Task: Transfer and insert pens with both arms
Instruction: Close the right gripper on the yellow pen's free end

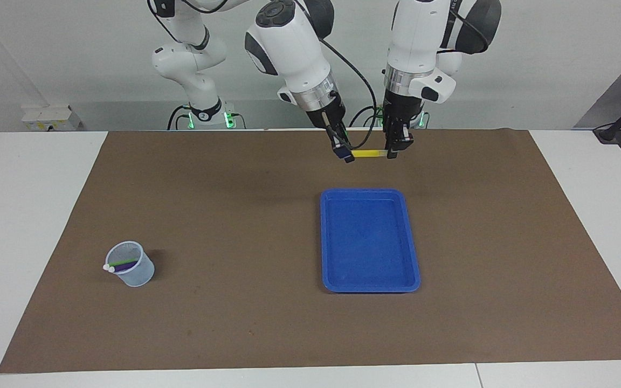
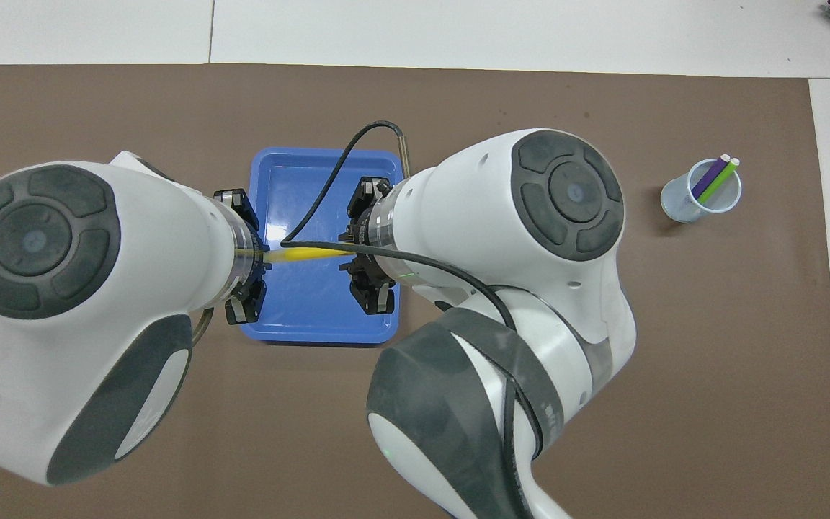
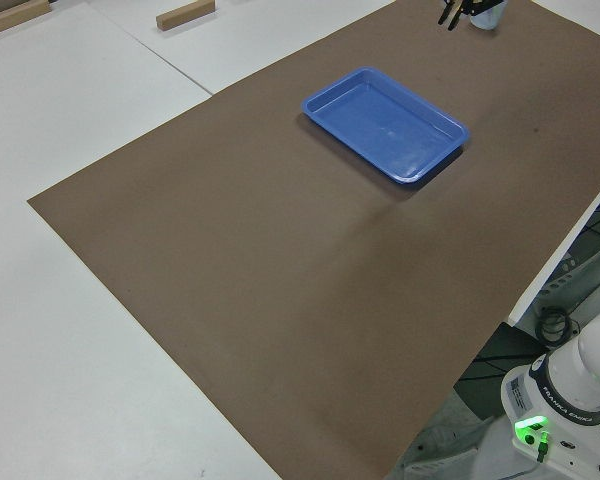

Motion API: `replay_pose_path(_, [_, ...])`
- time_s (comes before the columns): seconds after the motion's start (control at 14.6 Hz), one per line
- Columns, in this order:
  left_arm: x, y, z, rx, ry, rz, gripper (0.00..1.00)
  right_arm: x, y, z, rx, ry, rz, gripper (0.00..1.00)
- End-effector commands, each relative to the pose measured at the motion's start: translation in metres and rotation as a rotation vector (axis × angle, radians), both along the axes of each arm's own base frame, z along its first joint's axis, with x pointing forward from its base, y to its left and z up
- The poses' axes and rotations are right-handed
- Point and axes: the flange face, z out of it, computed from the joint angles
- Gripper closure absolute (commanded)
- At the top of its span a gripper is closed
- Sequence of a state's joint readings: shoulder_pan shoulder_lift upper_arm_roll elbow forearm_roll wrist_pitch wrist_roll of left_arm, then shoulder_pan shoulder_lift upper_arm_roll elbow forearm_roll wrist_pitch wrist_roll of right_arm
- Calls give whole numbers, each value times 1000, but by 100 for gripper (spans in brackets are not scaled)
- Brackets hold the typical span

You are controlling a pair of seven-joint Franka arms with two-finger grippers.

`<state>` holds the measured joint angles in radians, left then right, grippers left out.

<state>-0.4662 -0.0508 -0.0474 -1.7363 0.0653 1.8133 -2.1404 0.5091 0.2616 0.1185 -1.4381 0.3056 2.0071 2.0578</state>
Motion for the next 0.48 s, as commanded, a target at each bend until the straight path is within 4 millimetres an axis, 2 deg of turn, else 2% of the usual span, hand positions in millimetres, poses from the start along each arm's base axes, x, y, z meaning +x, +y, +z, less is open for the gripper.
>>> replay_pose_path(0.0, [-9,3,0,11,-23,11,100,-1,0,5,3,-4,-18,72])
replay_pose_path(0.14, [-9,3,0,11,-22,12,100,-1,1,5,4,-5,-17,81])
replay_pose_path(0.27, [-9,3,0,11,-23,10,100,-1,1,5,5,-7,-18,100])
replay_pose_path(0.41, [-9,3,0,11,-23,10,100,-1,1,5,5,-7,-18,100])
